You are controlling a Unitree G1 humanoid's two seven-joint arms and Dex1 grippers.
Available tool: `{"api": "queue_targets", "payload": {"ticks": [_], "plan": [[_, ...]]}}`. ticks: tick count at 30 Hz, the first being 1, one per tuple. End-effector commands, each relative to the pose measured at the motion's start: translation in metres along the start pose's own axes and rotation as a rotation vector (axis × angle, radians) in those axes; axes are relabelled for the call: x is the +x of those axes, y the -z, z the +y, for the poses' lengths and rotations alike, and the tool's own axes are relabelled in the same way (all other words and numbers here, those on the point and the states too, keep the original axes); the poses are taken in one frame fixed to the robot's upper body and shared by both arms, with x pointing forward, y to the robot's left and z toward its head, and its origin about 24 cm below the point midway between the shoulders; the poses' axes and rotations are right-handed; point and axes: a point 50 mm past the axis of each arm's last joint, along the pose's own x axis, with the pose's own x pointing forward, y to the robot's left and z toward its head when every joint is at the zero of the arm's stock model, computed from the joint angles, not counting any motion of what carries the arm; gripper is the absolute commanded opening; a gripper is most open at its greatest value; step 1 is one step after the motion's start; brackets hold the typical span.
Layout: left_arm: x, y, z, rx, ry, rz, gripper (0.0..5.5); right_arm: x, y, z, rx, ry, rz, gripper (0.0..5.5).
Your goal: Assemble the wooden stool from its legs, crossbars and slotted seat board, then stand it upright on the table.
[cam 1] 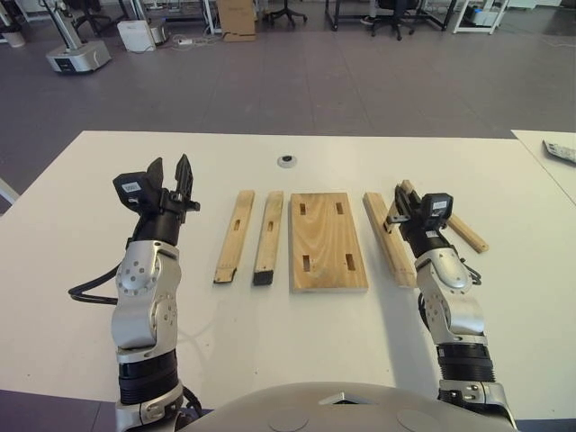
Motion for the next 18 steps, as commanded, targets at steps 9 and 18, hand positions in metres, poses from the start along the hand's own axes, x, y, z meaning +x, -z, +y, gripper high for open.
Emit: {"api": "queue_targets", "payload": {"ticks": [9, 18], "plan": [[-0.008, 0.004, -0.003, -0.006, -0.031, -0.008, 2.3, -0.011, 0.012, -0.003, -0.012, -0.012, 0.151, 2.66], [-0.019, 0.009, -0.005, -0.01, -0.06, -0.002, 2.3, -0.031, 0.014, -0.004, -0.106, 0.007, 0.451, 3.42]]}}
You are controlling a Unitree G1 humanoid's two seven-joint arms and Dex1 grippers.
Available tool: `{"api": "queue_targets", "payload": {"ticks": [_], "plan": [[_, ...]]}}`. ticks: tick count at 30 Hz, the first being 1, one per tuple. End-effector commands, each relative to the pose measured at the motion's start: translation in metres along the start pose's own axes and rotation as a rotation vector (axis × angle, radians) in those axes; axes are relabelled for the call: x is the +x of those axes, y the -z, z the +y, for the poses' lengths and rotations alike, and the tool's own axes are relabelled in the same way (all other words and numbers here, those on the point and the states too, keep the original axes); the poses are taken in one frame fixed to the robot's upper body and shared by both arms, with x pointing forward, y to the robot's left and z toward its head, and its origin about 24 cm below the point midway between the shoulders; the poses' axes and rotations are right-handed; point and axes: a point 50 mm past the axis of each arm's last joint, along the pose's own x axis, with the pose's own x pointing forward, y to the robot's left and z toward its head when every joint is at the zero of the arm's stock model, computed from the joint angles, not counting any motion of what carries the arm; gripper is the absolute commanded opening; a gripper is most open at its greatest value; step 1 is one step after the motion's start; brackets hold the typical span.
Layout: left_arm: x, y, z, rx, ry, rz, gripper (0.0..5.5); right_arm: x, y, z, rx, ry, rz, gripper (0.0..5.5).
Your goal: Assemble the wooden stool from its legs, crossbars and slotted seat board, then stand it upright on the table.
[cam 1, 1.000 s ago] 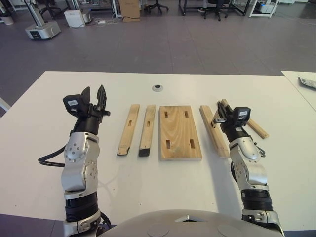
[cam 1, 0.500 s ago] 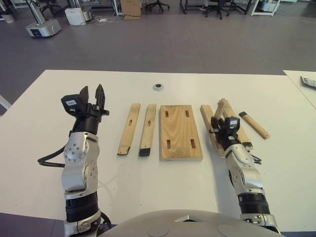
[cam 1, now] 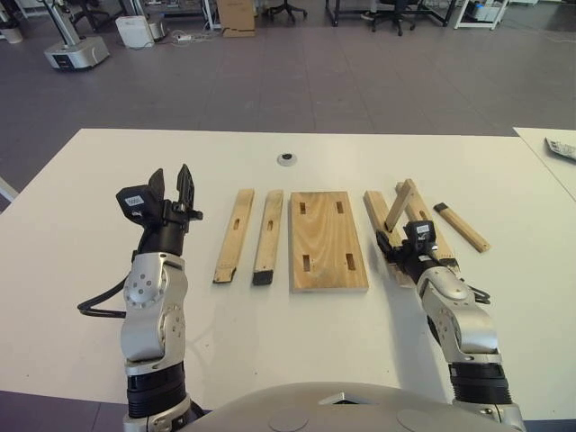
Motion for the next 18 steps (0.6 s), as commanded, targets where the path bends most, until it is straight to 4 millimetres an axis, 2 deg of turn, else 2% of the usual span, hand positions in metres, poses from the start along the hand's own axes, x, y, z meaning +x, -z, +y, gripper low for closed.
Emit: {"api": "queue_targets", "payload": {"ticks": [1, 4, 7, 11, 13, 18], "plan": [[-0.003, -0.002, -0.003, 0.003, -0.007, -0.015, 2.3, -0.008, 0.001, -0.003, -0.026, 0.008, 0.104, 3.42], [-0.006, -0.001, -0.004, 0.001, -0.012, -0.017, 2.3, -0.013, 0.005, -0.004, -0.003, 0.007, 0.221, 3.42], [-0.007, -0.001, -0.005, -0.001, -0.015, -0.017, 2.3, -0.016, 0.01, -0.006, 0.031, -0.001, 0.313, 2.84], [-0.003, -0.004, -0.005, -0.011, 0.011, -0.013, 2.3, -0.012, 0.006, -0.012, 0.037, 0.019, 0.307, 2.07], [0.002, -0.008, -0.005, -0.028, 0.059, -0.014, 2.3, -0.007, -0.006, -0.012, 0.045, 0.007, 0.238, 2.06], [0.021, -0.026, -0.006, -0.135, 0.276, -0.014, 2.3, 0.003, -0.067, 0.001, 0.087, -0.21, -0.077, 2.06]]}}
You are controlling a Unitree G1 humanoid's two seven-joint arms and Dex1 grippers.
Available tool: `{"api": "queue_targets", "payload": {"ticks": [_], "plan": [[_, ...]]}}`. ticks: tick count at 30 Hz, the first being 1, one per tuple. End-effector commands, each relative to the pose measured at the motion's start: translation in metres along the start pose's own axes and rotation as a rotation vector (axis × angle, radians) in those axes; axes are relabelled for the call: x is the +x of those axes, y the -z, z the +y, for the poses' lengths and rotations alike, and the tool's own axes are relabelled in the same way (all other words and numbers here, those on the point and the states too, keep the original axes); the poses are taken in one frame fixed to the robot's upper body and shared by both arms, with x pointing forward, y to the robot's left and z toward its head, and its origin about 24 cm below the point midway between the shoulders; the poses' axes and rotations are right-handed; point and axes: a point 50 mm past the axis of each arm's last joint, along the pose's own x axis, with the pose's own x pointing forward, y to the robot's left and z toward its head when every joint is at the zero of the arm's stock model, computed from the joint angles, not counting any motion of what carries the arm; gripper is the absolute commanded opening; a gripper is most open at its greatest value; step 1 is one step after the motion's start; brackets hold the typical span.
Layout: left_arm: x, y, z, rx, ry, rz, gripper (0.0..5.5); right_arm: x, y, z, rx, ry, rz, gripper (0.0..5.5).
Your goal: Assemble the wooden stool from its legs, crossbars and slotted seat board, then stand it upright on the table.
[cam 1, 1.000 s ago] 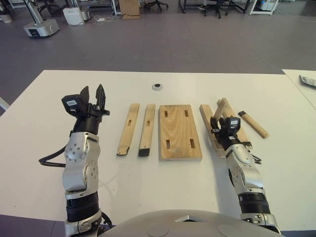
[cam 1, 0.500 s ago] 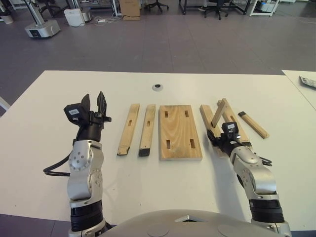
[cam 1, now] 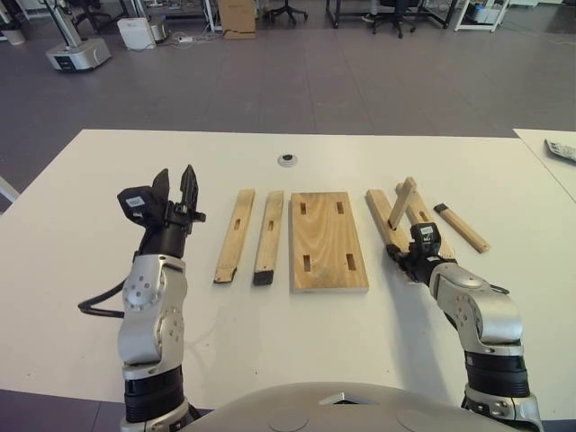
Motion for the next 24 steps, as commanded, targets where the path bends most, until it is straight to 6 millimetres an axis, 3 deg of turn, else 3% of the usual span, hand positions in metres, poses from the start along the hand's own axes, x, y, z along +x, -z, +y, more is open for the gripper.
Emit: {"api": "queue_targets", "payload": {"ticks": [1, 5, 9, 13, 24], "plan": [[0.021, -0.018, 0.0, -0.095, 0.179, -0.007, 2.3, -0.002, -0.059, 0.021, 0.006, -0.249, -0.262, 2.06], [0.046, -0.038, -0.008, -0.289, 0.462, 0.002, 2.3, -0.017, -0.107, 0.048, 0.067, -0.633, -0.43, 2.06], [0.052, -0.056, -0.026, -0.489, 0.768, 0.072, 2.3, -0.034, -0.127, 0.074, 0.123, -0.983, -0.451, 2.06], [0.048, -0.071, -0.039, -0.604, 0.968, 0.122, 2.3, -0.042, -0.132, 0.083, 0.114, -1.138, -0.397, 2.06], [0.052, -0.074, -0.047, -0.62, 1.025, 0.176, 4.04, -0.056, -0.129, 0.096, 0.128, -1.338, -0.296, 2.06]]}}
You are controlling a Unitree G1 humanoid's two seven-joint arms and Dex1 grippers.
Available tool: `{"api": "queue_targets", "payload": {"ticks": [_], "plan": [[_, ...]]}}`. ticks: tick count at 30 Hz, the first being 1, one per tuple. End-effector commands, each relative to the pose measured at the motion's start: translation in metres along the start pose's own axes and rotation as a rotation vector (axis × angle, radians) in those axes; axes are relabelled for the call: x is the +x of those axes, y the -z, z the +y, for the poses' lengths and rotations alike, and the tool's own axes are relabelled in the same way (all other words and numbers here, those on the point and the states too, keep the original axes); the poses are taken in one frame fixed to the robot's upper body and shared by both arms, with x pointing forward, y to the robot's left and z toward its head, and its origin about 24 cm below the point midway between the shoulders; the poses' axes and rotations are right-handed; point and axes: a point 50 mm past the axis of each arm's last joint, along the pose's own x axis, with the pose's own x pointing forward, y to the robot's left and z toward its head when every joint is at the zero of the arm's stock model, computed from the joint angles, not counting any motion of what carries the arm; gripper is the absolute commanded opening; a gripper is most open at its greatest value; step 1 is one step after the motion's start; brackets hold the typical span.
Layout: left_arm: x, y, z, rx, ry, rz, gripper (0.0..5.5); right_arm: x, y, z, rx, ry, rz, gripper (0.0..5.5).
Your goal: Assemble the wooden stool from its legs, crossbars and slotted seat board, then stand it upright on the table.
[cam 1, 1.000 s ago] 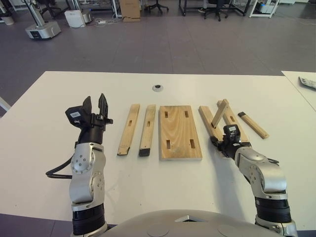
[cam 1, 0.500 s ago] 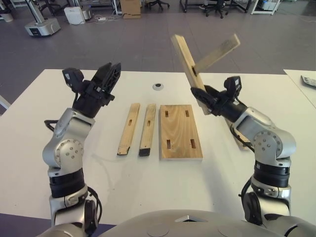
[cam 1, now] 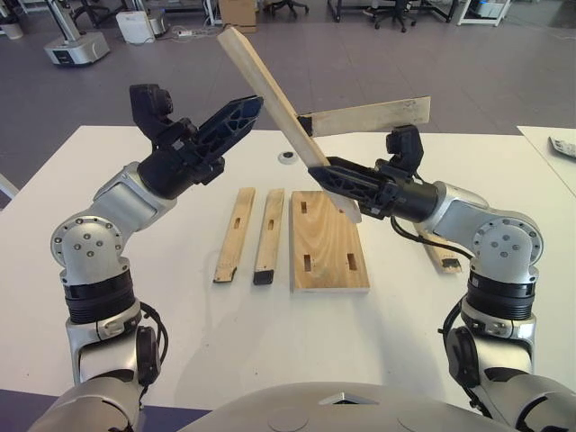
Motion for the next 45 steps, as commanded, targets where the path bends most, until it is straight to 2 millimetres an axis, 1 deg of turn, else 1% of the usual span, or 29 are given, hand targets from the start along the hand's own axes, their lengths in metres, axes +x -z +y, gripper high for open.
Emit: {"api": "queue_targets", "payload": {"ticks": [1, 5, 6, 9, 11, 14, 17, 21, 23, 24, 26, 29, 33, 37, 38, 39, 41, 45], "plan": [[0.0, -0.002, 0.002, 0.012, -0.008, 0.022, 4.12, 0.006, -0.008, 0.008, -0.017, -0.052, 0.015, 2.06], [-0.005, -0.002, 0.006, 0.015, -0.032, 0.013, 4.13, 0.006, -0.009, 0.01, -0.019, -0.052, 0.014, 2.06], [-0.009, -0.001, 0.008, 0.018, -0.055, 0.001, 4.13, 0.003, -0.012, 0.005, -0.037, -0.011, 0.001, 2.06], [-0.03, 0.007, 0.013, 0.024, -0.154, -0.026, 4.13, -0.012, -0.025, -0.017, -0.086, 0.169, -0.062, 2.06], [-0.044, 0.014, 0.012, 0.029, -0.214, -0.05, 4.13, -0.028, -0.022, -0.033, -0.096, 0.307, -0.079, 2.06], [-0.066, 0.024, 0.008, 0.041, -0.314, -0.102, 4.13, -0.061, 0.0, -0.052, -0.083, 0.518, -0.054, 2.06], [-0.078, 0.032, 0.0, 0.048, -0.375, -0.155, 4.13, -0.098, 0.026, -0.063, -0.067, 0.736, -0.024, 2.06], [-0.081, 0.039, -0.007, 0.058, -0.414, -0.205, 4.13, -0.134, 0.054, -0.074, -0.069, 1.012, 0.005, 2.06], [-0.081, 0.042, -0.01, 0.064, -0.423, -0.219, 4.13, -0.145, 0.066, -0.077, -0.078, 1.118, 0.037, 2.06], [-0.08, 0.043, -0.011, 0.066, -0.429, -0.228, 4.13, -0.15, 0.075, -0.078, -0.083, 1.183, 0.074, 2.06], [-0.079, 0.045, -0.013, 0.07, -0.438, -0.242, 4.13, -0.154, 0.09, -0.075, -0.089, 1.257, 0.146, 2.06], [-0.079, 0.048, -0.017, 0.072, -0.452, -0.26, 4.13, -0.151, 0.107, -0.068, -0.078, 1.309, 0.239, 2.06], [-0.078, 0.054, -0.021, 0.067, -0.47, -0.291, 4.13, -0.147, 0.115, -0.062, -0.05, 1.342, 0.313, 2.06], [-0.075, 0.058, -0.023, 0.063, -0.478, -0.318, 4.13, -0.141, 0.114, -0.06, -0.044, 1.332, 0.372, 2.06], [-0.075, 0.059, -0.024, 0.064, -0.48, -0.323, 4.13, -0.139, 0.113, -0.06, -0.046, 1.322, 0.376, 2.43], [-0.075, 0.059, -0.024, 0.064, -0.483, -0.329, 4.13, -0.137, 0.111, -0.06, -0.049, 1.314, 0.377, 2.57], [-0.075, 0.061, -0.025, 0.064, -0.491, -0.341, 4.13, -0.133, 0.108, -0.061, -0.054, 1.306, 0.378, 3.08], [-0.073, 0.063, -0.028, 0.06, -0.499, -0.356, 4.13, -0.131, 0.103, -0.063, -0.078, 1.312, 0.376, 3.83]]}}
